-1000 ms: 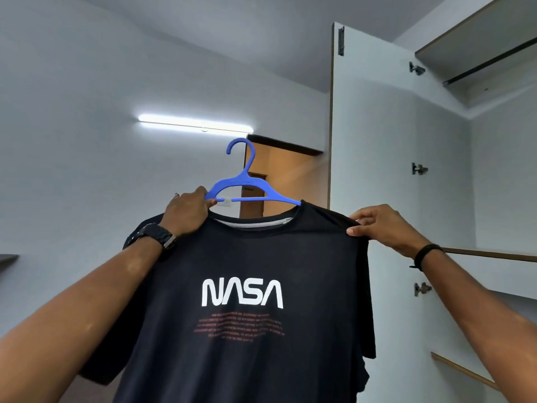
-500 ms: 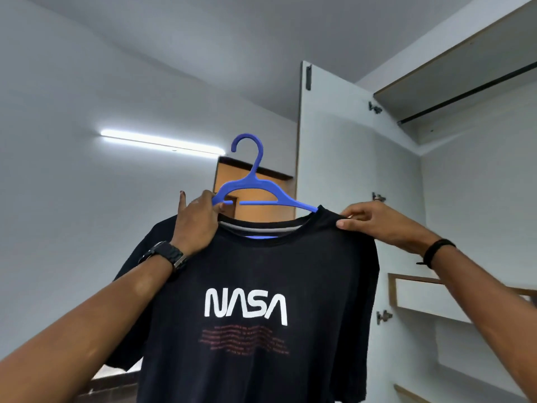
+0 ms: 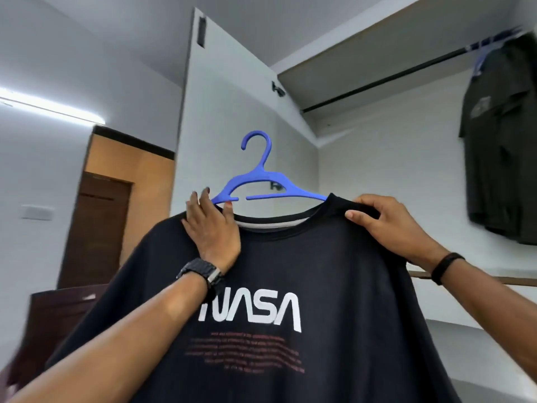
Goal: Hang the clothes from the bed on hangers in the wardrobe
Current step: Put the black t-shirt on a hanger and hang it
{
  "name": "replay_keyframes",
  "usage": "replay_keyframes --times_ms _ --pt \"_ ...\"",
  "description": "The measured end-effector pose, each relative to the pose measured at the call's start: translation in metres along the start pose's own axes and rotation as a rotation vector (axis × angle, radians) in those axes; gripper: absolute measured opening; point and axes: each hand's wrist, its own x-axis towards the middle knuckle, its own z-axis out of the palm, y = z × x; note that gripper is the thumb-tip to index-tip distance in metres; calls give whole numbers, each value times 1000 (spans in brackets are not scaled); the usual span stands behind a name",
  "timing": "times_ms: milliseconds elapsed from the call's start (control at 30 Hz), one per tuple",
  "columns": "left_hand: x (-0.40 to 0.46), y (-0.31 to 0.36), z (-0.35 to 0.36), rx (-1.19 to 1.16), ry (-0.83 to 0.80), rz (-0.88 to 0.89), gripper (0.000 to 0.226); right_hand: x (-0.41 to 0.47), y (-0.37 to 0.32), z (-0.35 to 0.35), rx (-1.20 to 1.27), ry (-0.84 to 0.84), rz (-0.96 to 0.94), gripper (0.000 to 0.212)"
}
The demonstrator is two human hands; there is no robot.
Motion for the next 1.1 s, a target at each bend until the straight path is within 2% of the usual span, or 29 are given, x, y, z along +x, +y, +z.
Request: replay_keyframes --times_ms 100,267,467,633,767,933,1100 --pt "-43 -12 97 -109 -174 -17 58 7 73 -3 -115 28 2 9" --pt "-94 -33 232 -75 -495 117 64 45 171 0 -169 14 44 9" --pt "-44 -2 307 -134 -620 314 67 130 225 -42 -222 26 116 10" --pt "51 80 357 -211 -620 375 60 220 228 -114 -242 102 190 10" --pt "122 176 388 -231 -660 365 58 294 200 -192 -374 142 193 11" --pt "173 292 409 -345 -740 398 60 364 166 -279 -570 220 167 11" --pt "199 393 453 -485 -872 465 62 420 174 -353 -740 270 130 11"
